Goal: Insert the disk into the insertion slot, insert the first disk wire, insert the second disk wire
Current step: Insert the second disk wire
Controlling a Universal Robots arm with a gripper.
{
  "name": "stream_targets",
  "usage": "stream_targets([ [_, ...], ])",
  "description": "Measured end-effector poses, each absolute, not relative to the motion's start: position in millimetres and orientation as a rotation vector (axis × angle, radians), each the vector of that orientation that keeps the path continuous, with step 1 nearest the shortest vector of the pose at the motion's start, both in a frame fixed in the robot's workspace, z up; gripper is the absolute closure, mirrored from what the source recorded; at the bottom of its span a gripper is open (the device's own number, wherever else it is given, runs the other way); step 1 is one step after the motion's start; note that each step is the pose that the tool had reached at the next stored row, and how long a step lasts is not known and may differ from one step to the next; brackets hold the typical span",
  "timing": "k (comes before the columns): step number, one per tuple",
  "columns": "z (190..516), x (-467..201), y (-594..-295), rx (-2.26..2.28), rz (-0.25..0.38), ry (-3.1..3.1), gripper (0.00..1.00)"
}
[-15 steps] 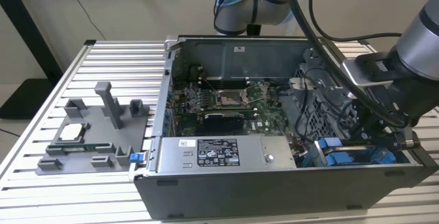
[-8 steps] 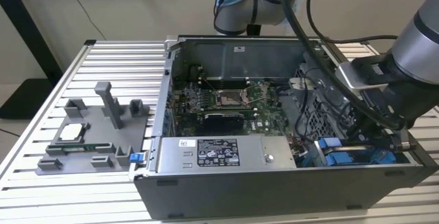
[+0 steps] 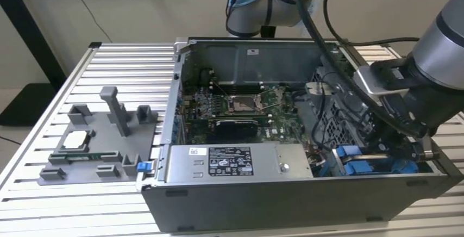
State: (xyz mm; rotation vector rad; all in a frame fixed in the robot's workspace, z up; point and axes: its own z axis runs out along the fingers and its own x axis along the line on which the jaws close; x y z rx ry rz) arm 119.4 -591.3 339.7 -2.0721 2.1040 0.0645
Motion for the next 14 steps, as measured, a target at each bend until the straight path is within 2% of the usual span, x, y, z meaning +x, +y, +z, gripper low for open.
stream_targets([
  [7, 362.3, 119.4, -591.3, -2.073, 0.066, 2.105, 0.00],
  [14, 363.6, 121.7, -590.9, -2.106, 0.075, 2.142, 0.00],
])
